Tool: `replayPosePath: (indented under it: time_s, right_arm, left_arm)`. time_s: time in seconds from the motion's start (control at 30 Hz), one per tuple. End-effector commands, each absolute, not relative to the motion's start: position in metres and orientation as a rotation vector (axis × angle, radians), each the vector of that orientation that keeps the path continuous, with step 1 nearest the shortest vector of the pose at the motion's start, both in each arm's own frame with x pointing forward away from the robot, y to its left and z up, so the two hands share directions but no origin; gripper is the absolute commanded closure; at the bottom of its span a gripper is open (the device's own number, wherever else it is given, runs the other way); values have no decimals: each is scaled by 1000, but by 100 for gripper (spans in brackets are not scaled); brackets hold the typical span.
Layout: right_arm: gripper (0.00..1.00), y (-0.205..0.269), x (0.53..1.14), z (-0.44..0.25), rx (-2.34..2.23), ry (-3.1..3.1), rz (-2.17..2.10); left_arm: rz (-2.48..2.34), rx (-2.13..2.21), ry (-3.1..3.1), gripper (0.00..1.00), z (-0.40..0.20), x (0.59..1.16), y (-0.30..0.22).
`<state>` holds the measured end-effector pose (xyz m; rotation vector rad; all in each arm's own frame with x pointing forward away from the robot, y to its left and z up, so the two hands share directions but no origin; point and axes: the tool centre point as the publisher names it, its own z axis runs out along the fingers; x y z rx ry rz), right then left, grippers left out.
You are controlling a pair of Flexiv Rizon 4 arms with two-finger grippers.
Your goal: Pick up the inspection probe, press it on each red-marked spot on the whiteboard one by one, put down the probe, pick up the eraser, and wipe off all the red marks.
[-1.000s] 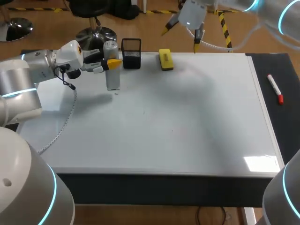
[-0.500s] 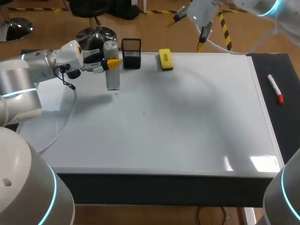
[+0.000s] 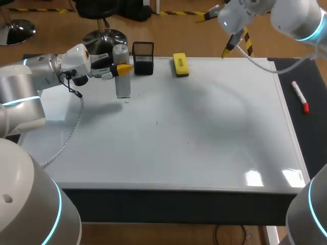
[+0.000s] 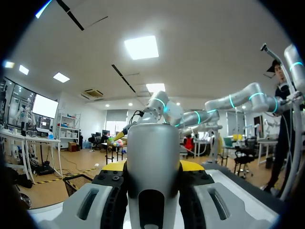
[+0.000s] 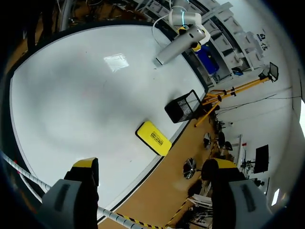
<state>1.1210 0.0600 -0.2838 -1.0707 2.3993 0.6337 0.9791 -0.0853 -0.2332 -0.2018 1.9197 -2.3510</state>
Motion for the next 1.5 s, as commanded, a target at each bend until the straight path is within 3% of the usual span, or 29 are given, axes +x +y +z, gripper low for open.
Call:
replayPosePath:
  time_s: [0.03, 0.93, 1.5]
  right_arm:
    - [0, 53, 1119, -286, -1029, 2366, 610]
    - [0, 49, 1133, -293, -994, 2424, 639]
    - [0, 49, 1133, -293, -994, 2424, 639]
  left_arm:
    - [-2351, -201, 1917, 100, -233, 979, -86]
    - [-2350, -178, 1908, 100, -226, 978, -86]
    - [-2388, 129, 1911, 100, -168, 1037, -101]
